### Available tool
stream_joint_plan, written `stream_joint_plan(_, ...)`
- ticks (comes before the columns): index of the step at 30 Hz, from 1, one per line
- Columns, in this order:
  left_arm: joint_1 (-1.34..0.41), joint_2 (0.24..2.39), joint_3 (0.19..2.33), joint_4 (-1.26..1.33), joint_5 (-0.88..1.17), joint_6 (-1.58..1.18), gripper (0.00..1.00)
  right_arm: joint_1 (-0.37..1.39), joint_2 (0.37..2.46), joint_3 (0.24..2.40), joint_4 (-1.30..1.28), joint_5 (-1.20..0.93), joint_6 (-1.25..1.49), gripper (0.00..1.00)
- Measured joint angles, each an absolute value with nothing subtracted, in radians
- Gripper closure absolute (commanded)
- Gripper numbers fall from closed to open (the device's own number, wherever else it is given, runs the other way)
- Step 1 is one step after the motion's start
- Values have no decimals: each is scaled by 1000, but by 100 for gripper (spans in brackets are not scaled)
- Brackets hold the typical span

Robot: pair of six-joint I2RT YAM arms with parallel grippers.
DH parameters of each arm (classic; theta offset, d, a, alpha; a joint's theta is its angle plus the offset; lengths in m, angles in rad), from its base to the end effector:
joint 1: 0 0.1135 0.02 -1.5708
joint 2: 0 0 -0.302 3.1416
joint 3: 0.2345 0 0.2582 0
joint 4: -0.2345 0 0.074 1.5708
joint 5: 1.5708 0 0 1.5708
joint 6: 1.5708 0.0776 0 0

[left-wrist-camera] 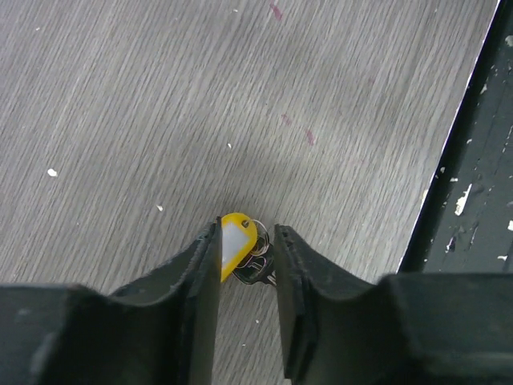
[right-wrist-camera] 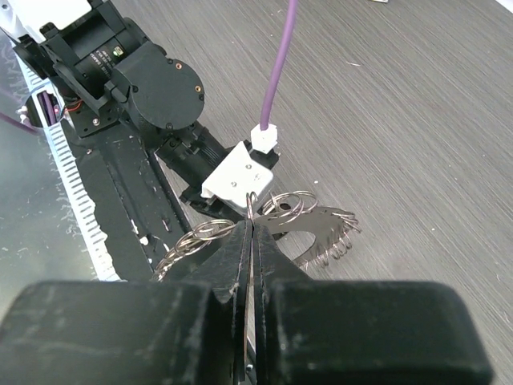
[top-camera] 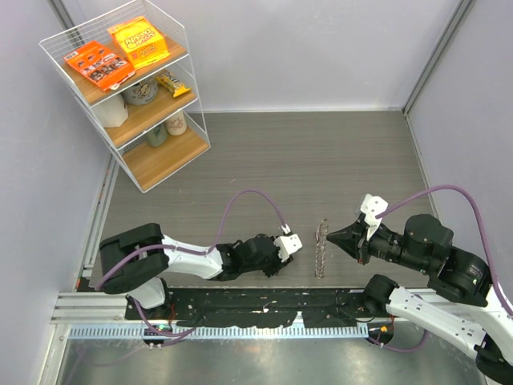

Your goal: Put the keys on the keyring

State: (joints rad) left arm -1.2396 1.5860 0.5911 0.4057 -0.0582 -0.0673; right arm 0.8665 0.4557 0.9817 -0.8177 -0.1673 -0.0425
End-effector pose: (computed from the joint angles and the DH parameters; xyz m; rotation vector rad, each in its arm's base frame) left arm 0.1140 -0.3178 0.1533 1.2106 1.8862 -0.6763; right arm 0.0420 0.0694 0.3811 -0.9497 1.6712 0.7189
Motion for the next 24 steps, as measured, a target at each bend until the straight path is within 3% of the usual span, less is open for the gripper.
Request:
stream_joint_plan(3,-1240,1572,590,414,-58,-69,52,867,455,982,-824,-162,-43,95)
stream_joint_plan(8,-1240,1467,588,411,-57,-70,51,867,455,981,-825,-158,-43,94)
stream_joint_plan(15,-1240,1388,588,404,-57,-79,59,867,436,968,-831,-157,-43,94)
stream_joint_plan(24,-1281,1433,585,390,-53,-120,59,867,424,967,-843,-154,-43,94)
